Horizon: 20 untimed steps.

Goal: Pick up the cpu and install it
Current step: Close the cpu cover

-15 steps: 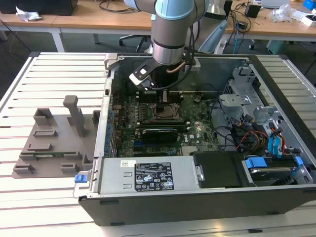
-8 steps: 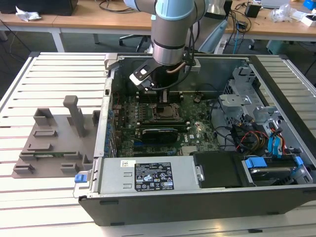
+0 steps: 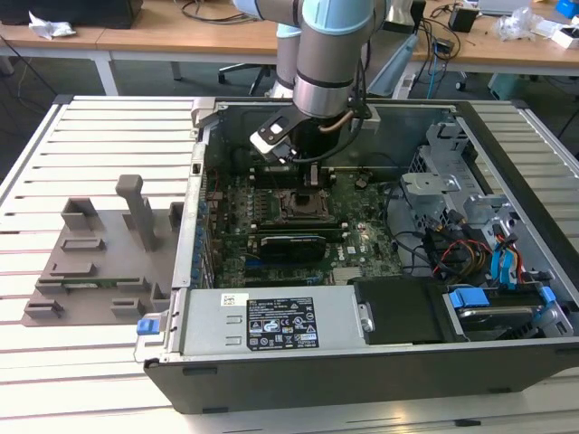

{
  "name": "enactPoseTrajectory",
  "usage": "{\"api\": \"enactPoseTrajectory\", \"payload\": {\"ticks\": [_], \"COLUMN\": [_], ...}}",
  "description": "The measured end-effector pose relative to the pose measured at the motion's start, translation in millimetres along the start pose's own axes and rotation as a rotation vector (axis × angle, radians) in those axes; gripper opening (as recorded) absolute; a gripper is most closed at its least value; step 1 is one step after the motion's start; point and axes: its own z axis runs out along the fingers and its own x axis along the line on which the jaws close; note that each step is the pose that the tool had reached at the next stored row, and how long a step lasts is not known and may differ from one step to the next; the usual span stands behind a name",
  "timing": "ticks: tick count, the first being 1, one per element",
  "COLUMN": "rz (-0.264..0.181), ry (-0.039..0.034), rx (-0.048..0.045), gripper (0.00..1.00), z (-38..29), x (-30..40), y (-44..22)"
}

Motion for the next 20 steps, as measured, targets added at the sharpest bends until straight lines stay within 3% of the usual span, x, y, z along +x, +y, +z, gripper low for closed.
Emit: {"api": "enactPoseTrajectory", "payload": {"ticks": [2, 5, 12, 15, 17, 20], "rz": [0.0, -0.001, -0.001, -0.001, -0.001, -0.001], "ry": [0.0002, 0.0, 0.0001, 0.0001, 0.0001, 0.0], "rx": [0.0054, 0.0093, 0.0131, 0.0131, 0.0131, 0.0132], "gripper": [0.11, 0.11, 0.11, 0.11, 0.11, 0.11], "z": [-2.5, -4.1, -11.1, -20.6, -33.2, -46.2], "x": [-0.1, -0.3, -0.8, -1.3, -2.0, -2.8], "y": [7.5, 12.1, 17.1, 16.8, 16.1, 15.3]}}
